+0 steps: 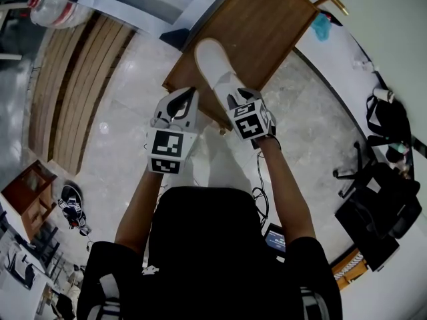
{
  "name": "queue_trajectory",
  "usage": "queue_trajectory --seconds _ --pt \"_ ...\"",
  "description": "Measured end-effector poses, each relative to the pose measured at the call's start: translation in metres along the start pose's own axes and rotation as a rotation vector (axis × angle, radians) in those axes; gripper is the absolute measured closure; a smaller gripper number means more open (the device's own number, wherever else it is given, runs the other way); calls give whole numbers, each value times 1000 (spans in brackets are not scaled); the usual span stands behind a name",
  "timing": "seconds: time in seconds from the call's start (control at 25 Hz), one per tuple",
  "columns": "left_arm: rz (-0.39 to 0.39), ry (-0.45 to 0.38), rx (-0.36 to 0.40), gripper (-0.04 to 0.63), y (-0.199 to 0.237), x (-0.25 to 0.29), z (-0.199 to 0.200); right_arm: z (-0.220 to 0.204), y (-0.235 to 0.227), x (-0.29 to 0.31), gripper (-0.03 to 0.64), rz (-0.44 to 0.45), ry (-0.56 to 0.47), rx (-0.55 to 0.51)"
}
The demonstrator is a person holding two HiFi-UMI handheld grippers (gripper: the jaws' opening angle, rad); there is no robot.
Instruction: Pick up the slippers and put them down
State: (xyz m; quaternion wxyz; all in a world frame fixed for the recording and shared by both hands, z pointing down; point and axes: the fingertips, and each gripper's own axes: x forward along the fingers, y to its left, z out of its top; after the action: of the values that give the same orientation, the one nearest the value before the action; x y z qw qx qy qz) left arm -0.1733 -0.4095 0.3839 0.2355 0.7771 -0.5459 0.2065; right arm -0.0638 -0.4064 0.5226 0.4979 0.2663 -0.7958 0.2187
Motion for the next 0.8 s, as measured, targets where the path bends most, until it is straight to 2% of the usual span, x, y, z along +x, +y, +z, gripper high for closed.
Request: queue_trajectory --seconds 0.28,0.8 --pt "12 27 -10 589 6 5 -13 -3 -5 22 499 -24 39 -33" --pt "6 48 -17 589 1 15 -22 -7 -15 31 583 -45 52 -7"
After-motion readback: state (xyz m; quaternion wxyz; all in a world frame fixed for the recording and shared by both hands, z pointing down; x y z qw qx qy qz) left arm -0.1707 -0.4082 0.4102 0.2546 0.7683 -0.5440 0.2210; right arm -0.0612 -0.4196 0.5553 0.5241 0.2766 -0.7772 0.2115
